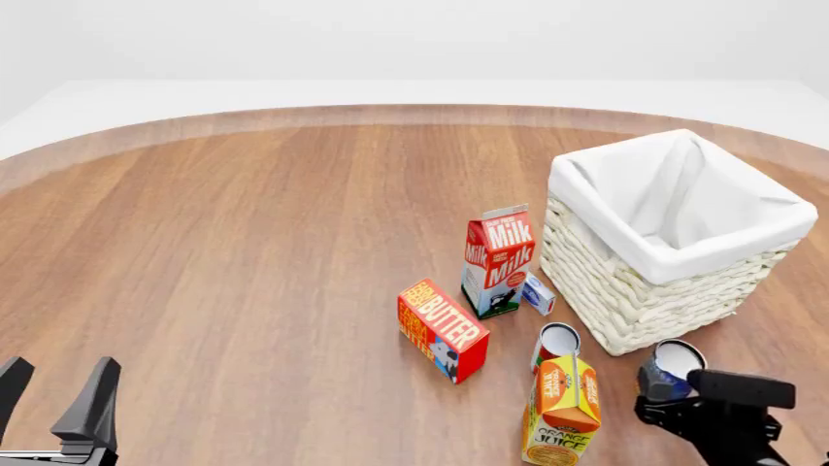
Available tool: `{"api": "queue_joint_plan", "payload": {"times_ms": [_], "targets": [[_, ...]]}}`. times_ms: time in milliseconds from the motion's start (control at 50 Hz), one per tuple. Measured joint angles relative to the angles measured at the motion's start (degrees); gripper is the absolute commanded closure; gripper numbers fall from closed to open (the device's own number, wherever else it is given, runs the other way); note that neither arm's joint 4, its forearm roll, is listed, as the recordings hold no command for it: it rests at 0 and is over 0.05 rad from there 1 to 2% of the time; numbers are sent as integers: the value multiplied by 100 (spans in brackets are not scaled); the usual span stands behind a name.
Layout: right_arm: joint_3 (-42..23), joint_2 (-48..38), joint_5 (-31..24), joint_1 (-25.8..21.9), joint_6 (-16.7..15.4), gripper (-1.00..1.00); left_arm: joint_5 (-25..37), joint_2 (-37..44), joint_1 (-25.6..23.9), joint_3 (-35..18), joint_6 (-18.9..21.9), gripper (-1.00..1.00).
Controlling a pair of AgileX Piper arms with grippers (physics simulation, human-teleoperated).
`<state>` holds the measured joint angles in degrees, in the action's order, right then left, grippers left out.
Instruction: Pick up the alphabet soup, and put it in the basket.
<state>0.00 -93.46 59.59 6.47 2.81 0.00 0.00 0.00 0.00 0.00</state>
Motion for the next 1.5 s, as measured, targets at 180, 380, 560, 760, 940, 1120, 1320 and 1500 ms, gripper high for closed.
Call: {"api": "queue_joint_plan", "payload": {"times_ms": [180,380,560,760,940,1120,1320,1500], "targets": [[0,-348,286,15,11,-100,0,0,0,0,0,-100],[0,-750,610,-7,27,-100,0,0,0,0,0,-100],[0,-921,826,-54,0,100,0,0,0,0,0,-100],[0,-953,871,-65,-22,100,0,0,0,0,0,-100],[0,-696,609,-64,-52,100,0,0,0,0,0,-100],[0,2,30,-55,-105,100,0,0,0,0,0,-100],[0,689,-534,-41,-145,100,0,0,0,0,0,-100],[0,1152,-916,-35,-167,100,0,0,0,0,0,-100]]}}
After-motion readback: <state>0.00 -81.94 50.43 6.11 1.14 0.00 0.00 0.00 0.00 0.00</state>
